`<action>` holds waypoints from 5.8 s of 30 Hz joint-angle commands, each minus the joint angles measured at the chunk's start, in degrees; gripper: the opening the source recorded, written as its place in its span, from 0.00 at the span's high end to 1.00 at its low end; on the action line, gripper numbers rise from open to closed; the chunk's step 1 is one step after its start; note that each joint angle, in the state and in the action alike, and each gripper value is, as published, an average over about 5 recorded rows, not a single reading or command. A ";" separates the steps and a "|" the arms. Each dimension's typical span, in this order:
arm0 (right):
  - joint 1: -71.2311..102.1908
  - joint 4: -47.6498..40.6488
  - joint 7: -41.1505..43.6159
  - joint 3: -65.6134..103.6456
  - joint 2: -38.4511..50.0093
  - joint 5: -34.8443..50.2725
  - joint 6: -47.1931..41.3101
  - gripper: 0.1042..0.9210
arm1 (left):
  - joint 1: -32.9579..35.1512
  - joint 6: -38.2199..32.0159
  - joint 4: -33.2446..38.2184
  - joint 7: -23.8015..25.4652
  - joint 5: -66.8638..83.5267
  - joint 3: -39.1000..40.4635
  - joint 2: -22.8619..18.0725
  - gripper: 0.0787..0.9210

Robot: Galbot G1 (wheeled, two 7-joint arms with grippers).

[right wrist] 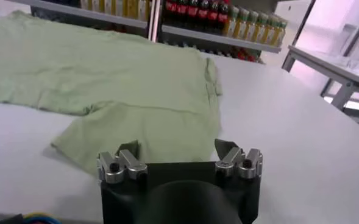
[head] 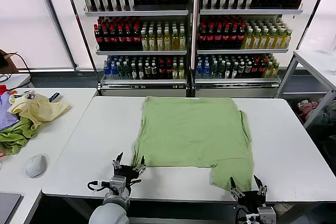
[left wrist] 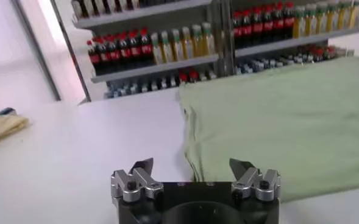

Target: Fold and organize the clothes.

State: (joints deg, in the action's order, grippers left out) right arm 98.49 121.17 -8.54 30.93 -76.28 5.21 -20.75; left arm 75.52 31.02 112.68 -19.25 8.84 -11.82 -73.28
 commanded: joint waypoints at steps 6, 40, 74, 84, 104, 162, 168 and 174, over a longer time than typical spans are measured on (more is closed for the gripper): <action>1.34 -0.87 -0.83 -0.87 -0.81 3.00 -1.58 0.30 | 0.07 2.43 -1.34 -0.89 5.10 1.30 0.86 0.15; -4.31 9.09 1.59 2.45 3.32 9.03 2.33 0.97 | 3.78 -3.26 12.48 0.73 15.24 -2.18 7.95 0.96; -34.12 -17.34 1.54 -6.22 9.67 6.79 1.44 0.97 | -20.39 -4.08 -12.30 0.71 14.80 6.37 8.03 0.96; -38.40 -22.67 1.80 -9.62 7.59 3.47 1.49 0.97 | -24.41 -3.39 -18.63 1.07 11.24 8.43 6.82 0.96; -25.65 -12.39 2.53 0.86 6.19 3.90 2.46 0.40 | -15.38 -3.88 -9.90 0.43 9.86 6.35 8.06 0.45; -16.79 -5.42 4.18 0.99 10.14 12.38 -2.88 0.97 | -1.28 -2.52 6.05 1.02 16.08 1.90 6.99 0.96; -9.46 -0.90 4.46 3.22 10.30 11.01 -2.66 0.97 | 9.10 -3.28 12.33 1.41 12.56 -1.57 6.18 0.96; -3.50 2.56 4.96 5.64 10.89 10.50 -2.80 0.97 | 15.38 -3.38 16.07 1.44 11.23 -5.27 6.35 0.96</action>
State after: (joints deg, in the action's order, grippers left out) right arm 85.54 116.62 -3.66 33.97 -65.50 16.37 -23.63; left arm 76.37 28.06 117.67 -17.89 22.92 -12.01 -67.09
